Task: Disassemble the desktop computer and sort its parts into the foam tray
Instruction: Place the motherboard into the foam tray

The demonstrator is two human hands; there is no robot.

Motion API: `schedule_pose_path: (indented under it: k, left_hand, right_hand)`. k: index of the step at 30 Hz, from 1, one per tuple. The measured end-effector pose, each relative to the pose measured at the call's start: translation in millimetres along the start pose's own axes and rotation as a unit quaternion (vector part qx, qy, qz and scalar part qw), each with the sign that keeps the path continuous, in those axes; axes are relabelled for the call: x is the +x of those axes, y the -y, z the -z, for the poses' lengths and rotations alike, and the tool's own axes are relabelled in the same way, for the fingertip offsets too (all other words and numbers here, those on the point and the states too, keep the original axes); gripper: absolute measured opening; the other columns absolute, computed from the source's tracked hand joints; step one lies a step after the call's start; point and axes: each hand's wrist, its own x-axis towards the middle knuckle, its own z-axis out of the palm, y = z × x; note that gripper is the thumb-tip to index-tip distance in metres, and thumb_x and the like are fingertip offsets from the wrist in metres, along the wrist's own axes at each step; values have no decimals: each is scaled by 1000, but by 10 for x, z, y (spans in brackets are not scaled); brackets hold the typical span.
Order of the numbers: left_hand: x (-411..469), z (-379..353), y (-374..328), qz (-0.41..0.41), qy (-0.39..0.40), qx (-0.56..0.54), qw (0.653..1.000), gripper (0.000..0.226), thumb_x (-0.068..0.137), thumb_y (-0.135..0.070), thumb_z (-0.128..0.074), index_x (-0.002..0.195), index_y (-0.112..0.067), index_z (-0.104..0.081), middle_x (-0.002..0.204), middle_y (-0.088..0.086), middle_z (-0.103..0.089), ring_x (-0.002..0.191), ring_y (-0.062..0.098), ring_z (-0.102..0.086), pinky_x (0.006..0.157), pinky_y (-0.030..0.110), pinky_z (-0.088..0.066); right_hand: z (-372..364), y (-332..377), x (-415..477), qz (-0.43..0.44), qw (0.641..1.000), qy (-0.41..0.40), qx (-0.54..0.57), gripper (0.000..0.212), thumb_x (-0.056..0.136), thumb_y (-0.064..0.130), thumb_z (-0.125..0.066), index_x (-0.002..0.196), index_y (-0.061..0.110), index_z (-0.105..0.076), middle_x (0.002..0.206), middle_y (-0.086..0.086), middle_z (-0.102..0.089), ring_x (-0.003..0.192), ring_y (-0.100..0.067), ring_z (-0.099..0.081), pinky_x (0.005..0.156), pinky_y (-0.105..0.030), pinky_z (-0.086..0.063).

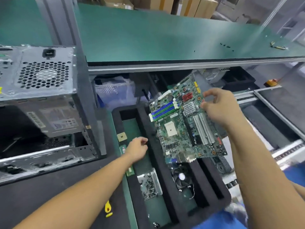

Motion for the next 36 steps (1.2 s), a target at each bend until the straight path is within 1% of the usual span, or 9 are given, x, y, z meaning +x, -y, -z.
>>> schedule_pose_path:
  k: [3, 7, 10, 12, 16, 22, 27, 31, 36]
  left_hand:
    - [428, -170, -172, -92, -18, 137, 986, 55, 95, -22, -60, 147, -18, -42, 145, 10, -43, 132, 29, -43, 111, 35, -35]
    - [914, -443, -349, -108, 15, 328, 938, 64, 96, -42, -55, 153, -38, -26, 158, 7, -23, 137, 33, -30, 109, 47, -36]
    - [1088, -536, -367, -89, 14, 456, 885, 45, 98, -37, -52, 141, -23, -50, 145, 8, -40, 129, 30, -37, 103, 43, -38]
    - [1119, -543, -327, -92, -10, 458, 884, 29, 96, -19, -53, 123, -13, -62, 126, 7, -49, 119, 29, -46, 96, 38, -41]
    - [1026, -478, -299, -85, -19, 274, 958, 23, 82, 9, -50, 93, -9, -57, 98, 9, -54, 93, 33, -61, 77, 39, -50]
    - [867, -461, -314, -47, -64, 227, 971, 17, 90, -6, -48, 98, -6, -63, 102, 9, -59, 91, 33, -62, 78, 38, -52]
    - [823, -409, -419, -54, -72, 327, 941, 14, 89, -10, -44, 78, -13, -51, 80, 1, -46, 88, 34, -65, 67, 33, -44]
    - [996, -366, -497, -25, -23, 342, 939, 36, 87, -36, -45, 109, -12, -60, 109, 7, -55, 105, 31, -56, 78, 35, -44]
    - [1311, -476, -425, -58, -54, 472, 878, 57, 93, -53, -51, 134, -13, -48, 127, 6, -53, 118, 28, -44, 94, 38, -37]
  right_hand:
    - [-84, -120, 272, 15, 998, -32, -50, 24, 92, 14, -63, 114, 20, -64, 91, -5, -63, 69, -19, -53, 65, -23, -39]
    - [-211, -280, 596, -2, 996, -56, -69, 27, 92, 14, -60, 118, 21, -64, 120, -10, -64, 94, -26, -59, 83, -29, -44]
    - [-369, -354, 786, 1, 995, -56, -79, 30, 92, 13, -58, 120, 18, -66, 123, -9, -65, 103, -28, -62, 88, -32, -47]
    - [-505, -403, 890, -4, 996, -36, -80, 30, 92, 11, -58, 121, 18, -66, 122, -9, -65, 100, -29, -63, 83, -32, -49]
    - [-724, -524, 1076, -37, 997, 7, -63, 34, 90, 8, -58, 123, 16, -65, 123, -10, -64, 102, -32, -62, 79, -30, -45]
    - [-1038, -443, 1250, -74, 994, 41, -66, 32, 84, 2, -55, 112, 13, -66, 110, -14, -66, 88, -33, -59, 74, -34, -48]
    - [-1233, -328, 1367, -69, 992, 67, -78, 33, 83, 2, -56, 112, 14, -67, 110, -14, -66, 87, -33, -60, 71, -31, -43]
    - [-1265, -264, 1423, -45, 993, 60, -93, 34, 81, 1, -57, 110, 16, -67, 102, -11, -68, 73, -28, -52, 67, -30, -44]
    - [-1263, -344, 1381, -53, 992, 61, -101, 32, 81, 0, -57, 109, 13, -67, 94, -10, -64, 70, -28, -48, 65, -31, -42]
